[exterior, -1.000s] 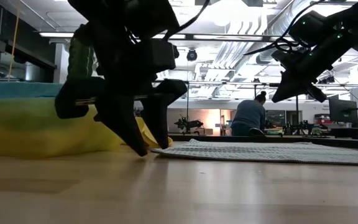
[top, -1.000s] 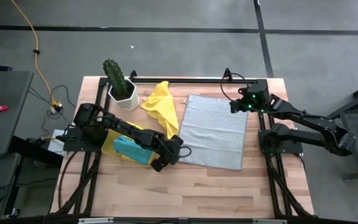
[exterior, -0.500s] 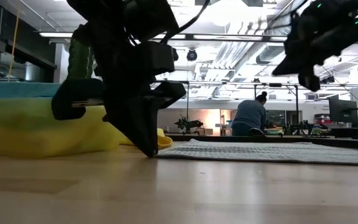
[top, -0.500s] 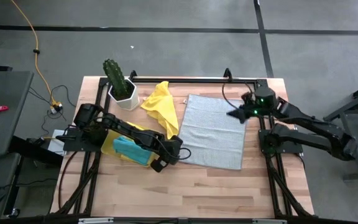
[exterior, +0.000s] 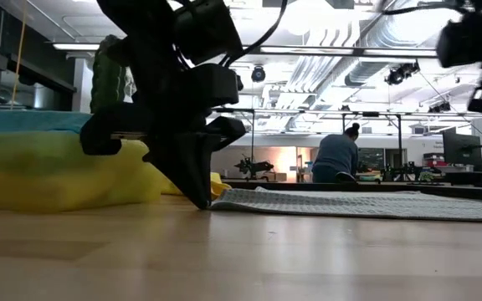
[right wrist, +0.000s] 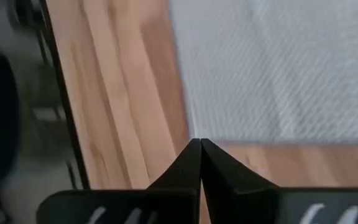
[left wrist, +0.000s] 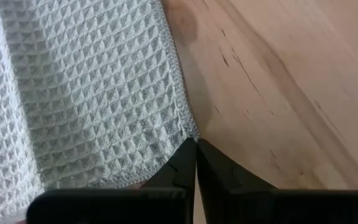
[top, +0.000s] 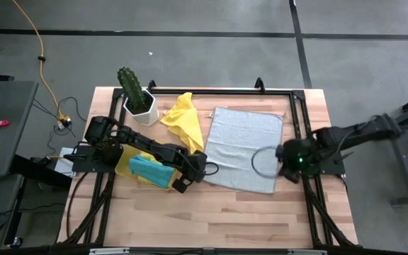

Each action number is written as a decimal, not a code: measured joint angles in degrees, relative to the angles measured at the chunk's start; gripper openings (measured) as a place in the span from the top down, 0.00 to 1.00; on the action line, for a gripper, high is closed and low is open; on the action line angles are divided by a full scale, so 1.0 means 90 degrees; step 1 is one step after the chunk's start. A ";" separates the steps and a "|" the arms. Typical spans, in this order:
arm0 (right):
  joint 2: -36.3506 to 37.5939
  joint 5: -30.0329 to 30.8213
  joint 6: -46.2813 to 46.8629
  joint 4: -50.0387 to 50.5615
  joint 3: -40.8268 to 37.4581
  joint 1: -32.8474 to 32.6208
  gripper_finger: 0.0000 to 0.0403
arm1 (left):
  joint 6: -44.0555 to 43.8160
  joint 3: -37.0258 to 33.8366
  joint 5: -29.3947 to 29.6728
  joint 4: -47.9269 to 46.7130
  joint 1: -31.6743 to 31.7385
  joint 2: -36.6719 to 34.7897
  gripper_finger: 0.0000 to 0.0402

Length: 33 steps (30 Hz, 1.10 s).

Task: Fold microfiber towels
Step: Fold the gray microfiber towel

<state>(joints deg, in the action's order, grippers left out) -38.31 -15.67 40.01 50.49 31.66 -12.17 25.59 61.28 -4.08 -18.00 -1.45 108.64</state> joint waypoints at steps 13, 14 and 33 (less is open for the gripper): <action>-0.2290 0.0437 -0.0420 -0.1821 -0.0114 -0.2183 0.68 | -0.0486 -0.0002 -0.0123 -0.0005 -0.0048 0.0000 1.00; -0.2473 0.0541 -0.0468 -0.1904 -0.0114 -0.2272 0.64 | -0.0498 -0.0002 -0.0128 -0.0011 -0.0063 0.0000 1.00; -0.4095 0.1298 -0.0143 -0.2705 -0.0119 -0.3081 0.66 | -0.0573 -0.0007 -0.0373 -0.0022 -0.0134 0.0000 1.00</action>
<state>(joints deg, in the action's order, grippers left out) -75.16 -3.98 38.73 26.15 30.59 -39.90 20.43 61.21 -7.44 -18.20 -2.66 108.64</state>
